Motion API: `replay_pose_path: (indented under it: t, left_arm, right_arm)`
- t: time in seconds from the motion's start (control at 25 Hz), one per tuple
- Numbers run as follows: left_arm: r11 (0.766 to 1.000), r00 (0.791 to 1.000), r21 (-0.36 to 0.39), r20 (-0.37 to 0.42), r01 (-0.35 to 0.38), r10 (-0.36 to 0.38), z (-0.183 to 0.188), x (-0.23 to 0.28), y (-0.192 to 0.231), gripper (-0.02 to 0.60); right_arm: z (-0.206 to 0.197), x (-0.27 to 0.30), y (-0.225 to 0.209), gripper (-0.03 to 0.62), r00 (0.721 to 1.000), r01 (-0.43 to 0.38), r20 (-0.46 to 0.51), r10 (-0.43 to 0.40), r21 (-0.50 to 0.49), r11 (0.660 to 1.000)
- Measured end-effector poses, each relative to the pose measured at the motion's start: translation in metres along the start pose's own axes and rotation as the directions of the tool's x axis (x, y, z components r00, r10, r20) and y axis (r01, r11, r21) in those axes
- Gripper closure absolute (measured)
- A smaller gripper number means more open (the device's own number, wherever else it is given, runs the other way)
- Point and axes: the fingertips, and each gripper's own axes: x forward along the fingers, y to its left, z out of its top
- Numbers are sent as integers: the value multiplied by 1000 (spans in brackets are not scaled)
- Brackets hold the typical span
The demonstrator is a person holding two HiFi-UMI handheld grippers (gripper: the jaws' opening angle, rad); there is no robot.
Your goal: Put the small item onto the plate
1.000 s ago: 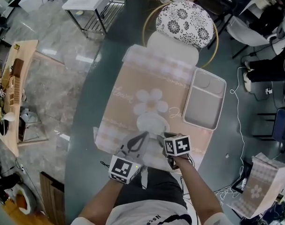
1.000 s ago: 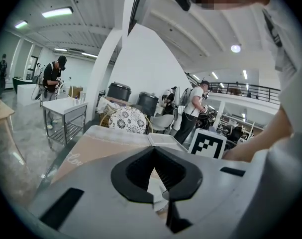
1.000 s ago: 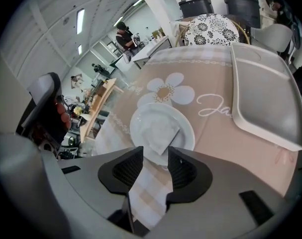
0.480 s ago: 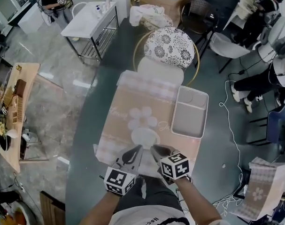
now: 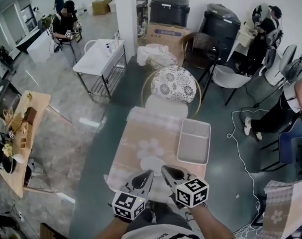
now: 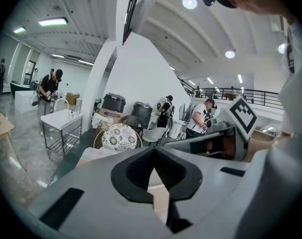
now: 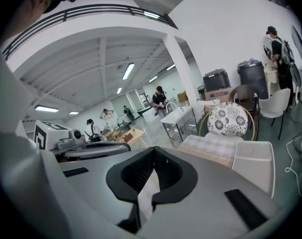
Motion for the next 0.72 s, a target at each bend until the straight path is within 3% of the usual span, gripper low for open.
replay_pose_path:
  t: [0.2,0.72]
  left_arm:
    - [1000,1000,11,20,11,-12,29,-17,-11,577]
    - [999,990,44,139,3,-9,68,-30,-30,577]
  right_arm:
    - [29,-18,22,580,994,-14,108,13,6,1000]
    - [75,-42,49,580,976,-24,214,42,-87,996]
